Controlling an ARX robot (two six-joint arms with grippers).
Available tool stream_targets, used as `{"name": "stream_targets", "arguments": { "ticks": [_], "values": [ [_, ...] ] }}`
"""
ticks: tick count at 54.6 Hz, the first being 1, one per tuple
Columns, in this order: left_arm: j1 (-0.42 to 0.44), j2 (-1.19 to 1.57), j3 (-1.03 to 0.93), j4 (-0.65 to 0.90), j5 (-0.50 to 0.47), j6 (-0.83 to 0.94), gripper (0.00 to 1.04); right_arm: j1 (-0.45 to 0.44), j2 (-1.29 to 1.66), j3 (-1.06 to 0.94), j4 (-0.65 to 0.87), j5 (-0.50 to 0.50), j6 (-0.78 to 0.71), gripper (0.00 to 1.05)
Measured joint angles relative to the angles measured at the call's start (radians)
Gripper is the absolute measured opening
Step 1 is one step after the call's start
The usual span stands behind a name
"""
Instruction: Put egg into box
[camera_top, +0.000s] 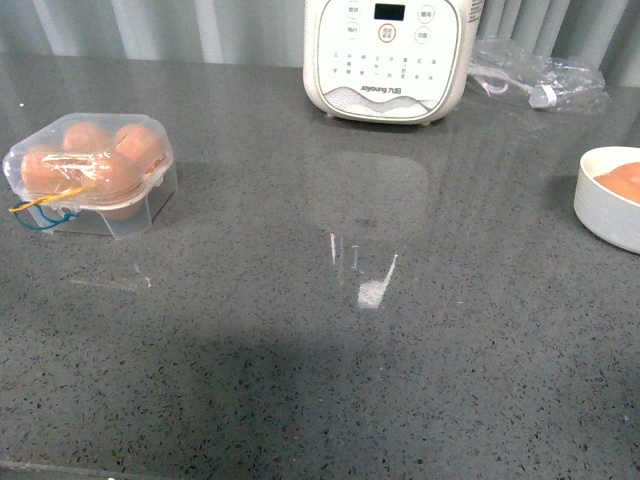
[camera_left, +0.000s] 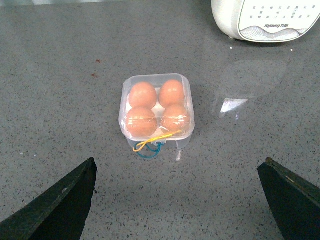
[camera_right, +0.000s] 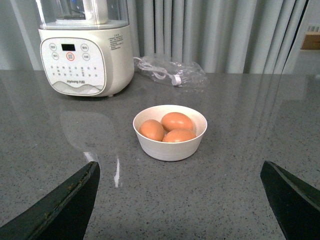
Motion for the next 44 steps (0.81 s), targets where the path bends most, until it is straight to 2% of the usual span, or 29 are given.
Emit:
{"name": "stream_targets", "arguments": {
  "ticks": [44],
  "values": [
    [0.005,-0.188,-0.069,-0.143,-0.025,-0.002,0.98,0.0,0.0,0.0,0.0,0.0,0.0,0.97]
  ]
}}
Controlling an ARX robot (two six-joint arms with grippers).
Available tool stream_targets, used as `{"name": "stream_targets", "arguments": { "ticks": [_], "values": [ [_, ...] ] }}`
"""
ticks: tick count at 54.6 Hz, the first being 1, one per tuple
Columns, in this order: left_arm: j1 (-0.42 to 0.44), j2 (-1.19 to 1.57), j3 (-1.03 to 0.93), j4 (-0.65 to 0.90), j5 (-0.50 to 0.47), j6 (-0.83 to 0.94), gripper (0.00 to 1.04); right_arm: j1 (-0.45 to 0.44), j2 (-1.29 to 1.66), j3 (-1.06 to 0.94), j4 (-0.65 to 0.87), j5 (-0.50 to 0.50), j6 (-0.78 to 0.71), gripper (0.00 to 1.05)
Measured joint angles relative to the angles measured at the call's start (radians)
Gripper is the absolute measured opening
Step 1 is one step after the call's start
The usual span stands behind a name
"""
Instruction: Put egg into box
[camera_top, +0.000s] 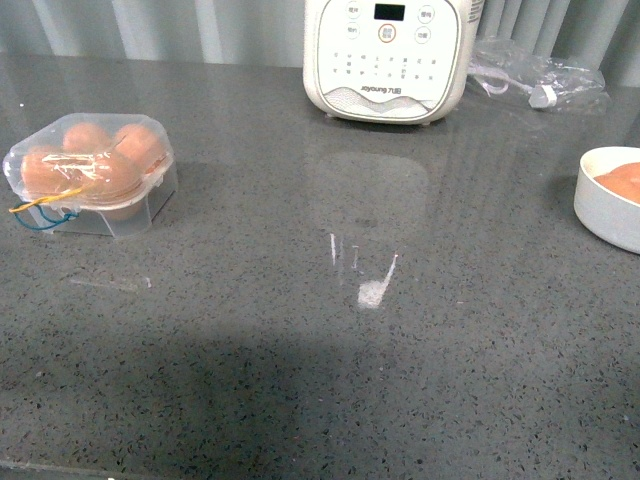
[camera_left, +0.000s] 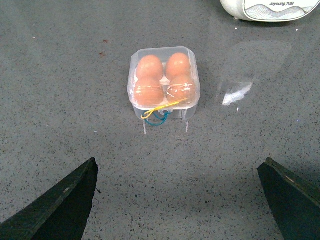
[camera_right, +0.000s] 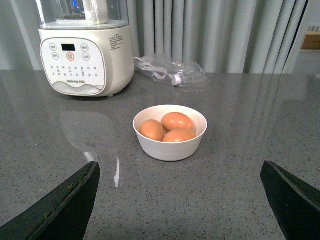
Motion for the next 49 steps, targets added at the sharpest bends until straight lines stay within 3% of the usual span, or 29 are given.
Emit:
{"name": "stream_targets", "arguments": {
  "ticks": [10,19,24,31,49],
  "values": [
    [0.04,-0.113,-0.21,0.419,0.001,-0.012,0.7,0.0,0.0,0.0,0.0,0.0,0.0,0.97],
    [0.081,-0.175,-0.29,0.464,0.037,-0.021,0.43,0.0,0.0,0.0,0.0,0.0,0.0,0.97],
    [0.16,-0.206,-0.33,0.464,0.143,-0.022,0.27,0.0,0.0,0.0,0.0,0.0,0.0,0.97],
    [0.201,-0.249,-0.367,0.464,0.146,-0.025,0.04,0.0,0.0,0.0,0.0,0.0,0.0,0.97],
    [0.201,-0.346,-0.437,0.44,0.154,-0.026,0.04,0.0,0.0,0.0,0.0,0.0,0.0,0.97]
  ]
}}
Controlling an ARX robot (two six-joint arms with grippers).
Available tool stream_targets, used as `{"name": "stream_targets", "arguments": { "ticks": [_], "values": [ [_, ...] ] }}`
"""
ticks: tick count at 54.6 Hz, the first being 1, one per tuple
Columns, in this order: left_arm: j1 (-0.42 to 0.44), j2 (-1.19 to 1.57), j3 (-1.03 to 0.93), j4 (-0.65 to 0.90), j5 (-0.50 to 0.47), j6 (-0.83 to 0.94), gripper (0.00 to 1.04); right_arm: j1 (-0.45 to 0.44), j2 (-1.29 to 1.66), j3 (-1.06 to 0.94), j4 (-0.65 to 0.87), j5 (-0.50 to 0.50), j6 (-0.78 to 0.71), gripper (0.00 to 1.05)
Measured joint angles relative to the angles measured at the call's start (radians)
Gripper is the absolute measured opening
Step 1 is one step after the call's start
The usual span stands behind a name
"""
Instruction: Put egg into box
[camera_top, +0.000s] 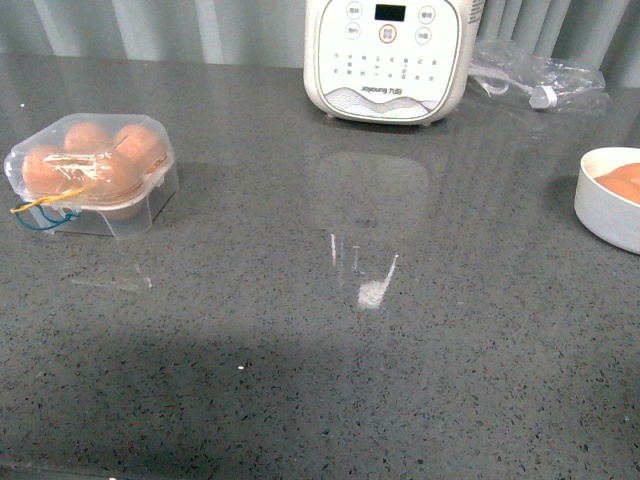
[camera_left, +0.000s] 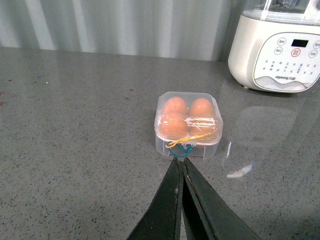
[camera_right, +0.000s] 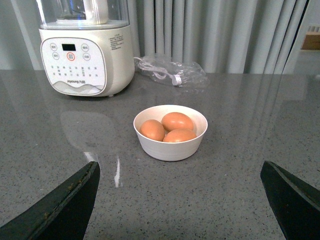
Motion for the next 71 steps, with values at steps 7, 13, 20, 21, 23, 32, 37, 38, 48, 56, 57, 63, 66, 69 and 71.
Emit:
{"name": "stream_targets", "arguments": {
  "ticks": [7,13,20,21,23,32,37,38,48,56,57,63,66,69,71],
  "values": [
    [0.0,-0.031,-0.016,-0.015,0.0,0.0,0.04,0.0,0.0,0.0,0.0,0.0,0.0,0.97],
    [0.0,-0.052,-0.024,-0.027,0.0,0.0,0.04,0.0,0.0,0.0,0.0,0.0,0.0,0.97],
    [0.0,-0.141,-0.031,-0.132,0.0,0.0,0.04,0.0,0.0,0.0,0.0,0.0,0.0,0.97],
    [0.0,-0.156,-0.036,-0.145,0.001,0.0,0.04,0.0,0.0,0.0,0.0,0.0,0.0,0.97],
    [0.0,-0.193,-0.041,-0.174,0.003,0.002,0.04,0.0,0.0,0.0,0.0,0.0,0.0,0.97],
    [0.0,-0.245,-0.042,-0.179,0.0,0.0,0.04,0.0,0.0,0.0,0.0,0.0,0.0,0.97],
    [0.0,-0.246,-0.042,-0.179,0.001,0.0,0.04,0.0,0.0,0.0,0.0,0.0,0.0,0.97],
    [0.0,-0.246,-0.042,-0.179,0.001,0.0,0.04,0.0,0.0,0.0,0.0,0.0,0.0,0.97],
    [0.0,-0.246,-0.042,-0.179,0.0,0.0,0.04,0.0,0.0,0.0,0.0,0.0,0.0,0.97],
    [0.0,-0.245,-0.042,-0.179,0.0,-0.001,0.18,0.0,0.0,0.0,0.0,0.0,0.0,0.97],
    [0.0,-0.245,-0.042,-0.179,0.0,-0.001,0.22,0.0,0.0,0.0,0.0,0.0,0.0,0.97],
    [0.0,-0.246,-0.042,-0.179,0.0,-0.001,0.38,0.0,0.0,0.0,0.0,0.0,0.0,0.97],
    [0.0,-0.245,-0.042,-0.179,0.0,-0.001,0.47,0.0,0.0,0.0,0.0,0.0,0.0,0.97],
    [0.0,-0.245,-0.042,-0.179,0.0,-0.001,0.56,0.0,0.0,0.0,0.0,0.0,0.0,0.97],
    [0.0,-0.246,-0.042,-0.179,0.0,-0.001,0.63,0.0,0.0,0.0,0.0,0.0,0.0,0.97]
  ]
}}
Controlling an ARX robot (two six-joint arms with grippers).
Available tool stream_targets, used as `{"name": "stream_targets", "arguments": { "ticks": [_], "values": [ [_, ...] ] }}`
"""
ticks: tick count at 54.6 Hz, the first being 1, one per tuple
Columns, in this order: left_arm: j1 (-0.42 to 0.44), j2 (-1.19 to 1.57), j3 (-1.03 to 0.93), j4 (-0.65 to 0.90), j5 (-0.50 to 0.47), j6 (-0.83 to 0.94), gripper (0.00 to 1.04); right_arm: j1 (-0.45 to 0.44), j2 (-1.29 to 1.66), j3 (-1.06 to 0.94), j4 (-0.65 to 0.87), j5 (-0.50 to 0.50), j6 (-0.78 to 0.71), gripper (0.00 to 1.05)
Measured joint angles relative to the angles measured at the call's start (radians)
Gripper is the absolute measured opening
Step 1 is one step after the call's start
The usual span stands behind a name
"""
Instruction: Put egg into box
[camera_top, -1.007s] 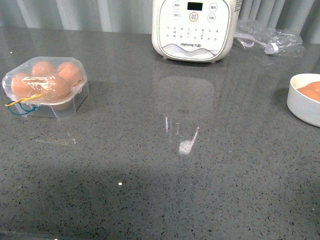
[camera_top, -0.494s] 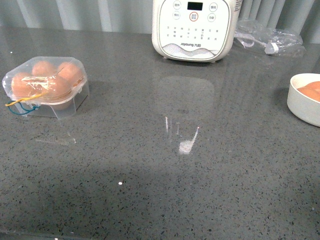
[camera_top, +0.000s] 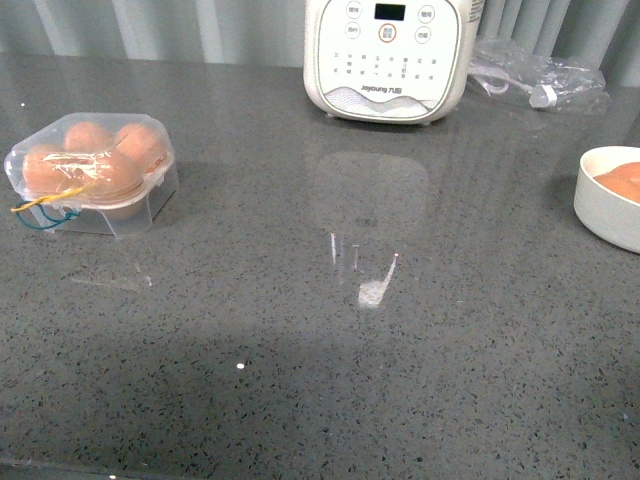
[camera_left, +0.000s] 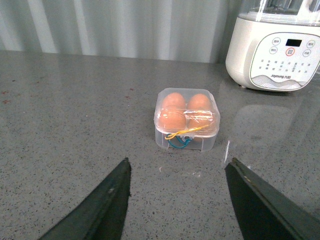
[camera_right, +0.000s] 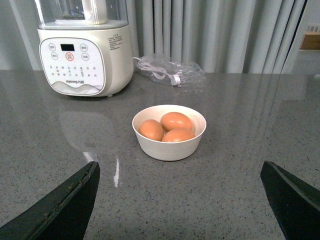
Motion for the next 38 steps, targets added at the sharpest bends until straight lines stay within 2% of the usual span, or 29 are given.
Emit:
{"name": "stream_targets", "arguments": {
  "ticks": [6,9,12,38],
  "values": [
    [0.0,0.0,0.0,0.0,0.0,0.0,0.9,0.0,0.0,0.0,0.0,0.0,0.0,0.97],
    [0.0,0.0,0.0,0.0,0.0,0.001,1.0,0.0,0.0,0.0,0.0,0.0,0.0,0.97],
    [0.0,0.0,0.0,0.0,0.0,0.001,0.97,0.0,0.0,0.0,0.0,0.0,0.0,0.97],
    [0.0,0.0,0.0,0.0,0.0,0.001,0.98,0.0,0.0,0.0,0.0,0.0,0.0,0.97]
  ]
}}
